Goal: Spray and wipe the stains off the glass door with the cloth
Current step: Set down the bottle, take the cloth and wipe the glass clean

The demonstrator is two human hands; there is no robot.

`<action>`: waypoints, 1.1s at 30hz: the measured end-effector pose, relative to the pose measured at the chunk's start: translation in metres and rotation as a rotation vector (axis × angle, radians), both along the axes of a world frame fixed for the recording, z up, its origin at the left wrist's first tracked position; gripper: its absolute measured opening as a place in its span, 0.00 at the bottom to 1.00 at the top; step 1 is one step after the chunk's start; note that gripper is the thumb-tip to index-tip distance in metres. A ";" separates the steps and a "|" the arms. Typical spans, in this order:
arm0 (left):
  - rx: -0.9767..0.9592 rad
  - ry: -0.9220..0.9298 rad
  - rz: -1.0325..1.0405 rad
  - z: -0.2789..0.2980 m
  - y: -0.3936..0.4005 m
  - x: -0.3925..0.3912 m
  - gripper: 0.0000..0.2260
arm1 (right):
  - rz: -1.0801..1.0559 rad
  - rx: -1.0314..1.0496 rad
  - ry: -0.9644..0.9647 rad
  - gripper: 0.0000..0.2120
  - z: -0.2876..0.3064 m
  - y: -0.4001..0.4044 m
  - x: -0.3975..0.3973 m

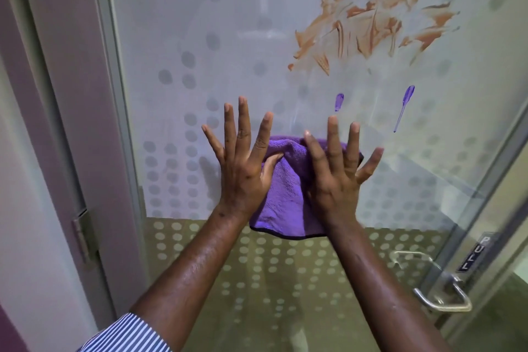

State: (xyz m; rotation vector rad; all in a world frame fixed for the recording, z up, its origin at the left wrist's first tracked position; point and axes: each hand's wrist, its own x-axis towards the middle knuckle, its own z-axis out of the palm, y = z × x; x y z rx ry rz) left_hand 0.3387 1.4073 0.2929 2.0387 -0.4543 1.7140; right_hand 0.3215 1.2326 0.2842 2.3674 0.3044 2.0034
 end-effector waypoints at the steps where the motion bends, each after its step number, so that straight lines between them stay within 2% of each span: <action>1: -0.007 0.003 -0.016 0.000 0.000 0.000 0.36 | 0.011 0.010 0.035 0.32 -0.004 0.010 -0.008; 3: -0.028 0.009 -0.038 0.000 0.000 0.001 0.39 | 0.070 0.020 0.105 0.44 -0.023 0.039 -0.026; 6: -0.024 -0.005 -0.027 0.002 0.002 0.002 0.42 | 0.181 -0.032 0.186 0.50 -0.059 0.078 -0.045; 8: 0.000 -0.007 -0.023 0.003 0.003 0.002 0.45 | 0.211 0.033 0.249 0.48 -0.071 0.085 -0.040; 12: 0.036 -0.006 -0.029 0.004 0.005 0.000 0.44 | 0.199 0.269 0.318 0.36 -0.071 0.086 -0.023; 17: 0.117 0.025 -0.016 0.011 0.011 -0.001 0.44 | 0.340 0.418 0.275 0.30 -0.061 0.089 -0.026; 20: 0.246 0.059 0.019 0.025 0.023 0.000 0.41 | 0.324 0.510 0.283 0.30 -0.053 0.095 -0.033; 23: 0.373 0.068 0.076 0.046 0.036 0.002 0.44 | 0.234 0.515 0.376 0.30 -0.060 0.120 -0.036; 26: 0.448 0.053 0.119 0.055 0.039 0.002 0.46 | 0.234 0.538 0.435 0.33 -0.065 0.129 -0.026; 33: 0.433 0.063 0.101 0.050 0.042 0.003 0.45 | 0.320 0.443 0.252 0.30 -0.070 0.096 -0.001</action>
